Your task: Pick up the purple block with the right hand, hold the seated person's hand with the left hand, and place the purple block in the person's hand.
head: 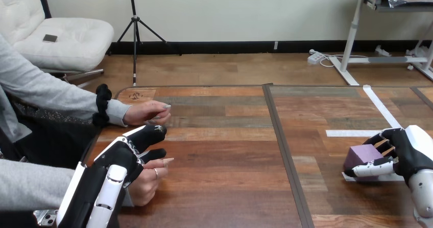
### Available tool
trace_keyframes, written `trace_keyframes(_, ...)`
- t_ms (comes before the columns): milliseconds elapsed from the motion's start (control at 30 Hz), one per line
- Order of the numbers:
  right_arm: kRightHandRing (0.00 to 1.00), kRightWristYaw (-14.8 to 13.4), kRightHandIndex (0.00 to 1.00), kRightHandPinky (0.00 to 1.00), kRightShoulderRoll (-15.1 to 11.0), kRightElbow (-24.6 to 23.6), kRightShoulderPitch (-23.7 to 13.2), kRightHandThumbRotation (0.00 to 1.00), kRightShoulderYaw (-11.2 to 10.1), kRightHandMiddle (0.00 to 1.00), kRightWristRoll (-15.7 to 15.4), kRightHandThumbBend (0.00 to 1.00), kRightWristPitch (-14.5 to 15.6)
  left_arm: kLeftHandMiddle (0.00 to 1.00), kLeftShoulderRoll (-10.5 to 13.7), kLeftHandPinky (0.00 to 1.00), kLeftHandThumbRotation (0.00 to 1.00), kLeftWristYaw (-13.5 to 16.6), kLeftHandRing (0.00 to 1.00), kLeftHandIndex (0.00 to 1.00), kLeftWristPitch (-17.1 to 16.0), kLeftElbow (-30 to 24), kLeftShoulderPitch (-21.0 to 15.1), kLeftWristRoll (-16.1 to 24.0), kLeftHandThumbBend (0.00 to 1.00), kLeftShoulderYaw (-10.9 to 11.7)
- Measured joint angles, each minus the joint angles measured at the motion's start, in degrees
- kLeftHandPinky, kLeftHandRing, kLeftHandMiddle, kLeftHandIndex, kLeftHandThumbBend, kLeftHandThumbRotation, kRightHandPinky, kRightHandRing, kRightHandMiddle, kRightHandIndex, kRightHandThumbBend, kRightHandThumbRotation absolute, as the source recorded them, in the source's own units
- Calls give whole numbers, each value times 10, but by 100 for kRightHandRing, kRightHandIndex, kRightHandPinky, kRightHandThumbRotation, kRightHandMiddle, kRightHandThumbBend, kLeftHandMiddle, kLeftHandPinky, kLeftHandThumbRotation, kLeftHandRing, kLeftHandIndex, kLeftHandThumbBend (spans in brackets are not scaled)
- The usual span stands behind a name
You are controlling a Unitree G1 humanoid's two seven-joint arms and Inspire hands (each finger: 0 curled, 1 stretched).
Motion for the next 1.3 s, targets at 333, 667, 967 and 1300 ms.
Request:
trace_keyframes(333,45,2,48,39,0,0,0,0,2,49,-2,82,-6,81,0,78,89,0,85,74,0,0,0,0,38,1)
trace_keyframes(667,45,8,48,39,0,0,2,0,0,48,4,82,-21,80,0,78,89,0,84,73,1,0,0,0,42,1)
trace_keyframes(967,43,22,48,38,6,-7,11,0,-9,47,25,81,-39,72,-1,59,89,27,73,68,-15,0,0,51,52,6)
trace_keyframes(1300,42,30,48,37,26,-25,32,0,-29,46,60,82,-72,71,4,49,84,74,69,66,-81,14,-15,152,64,33)
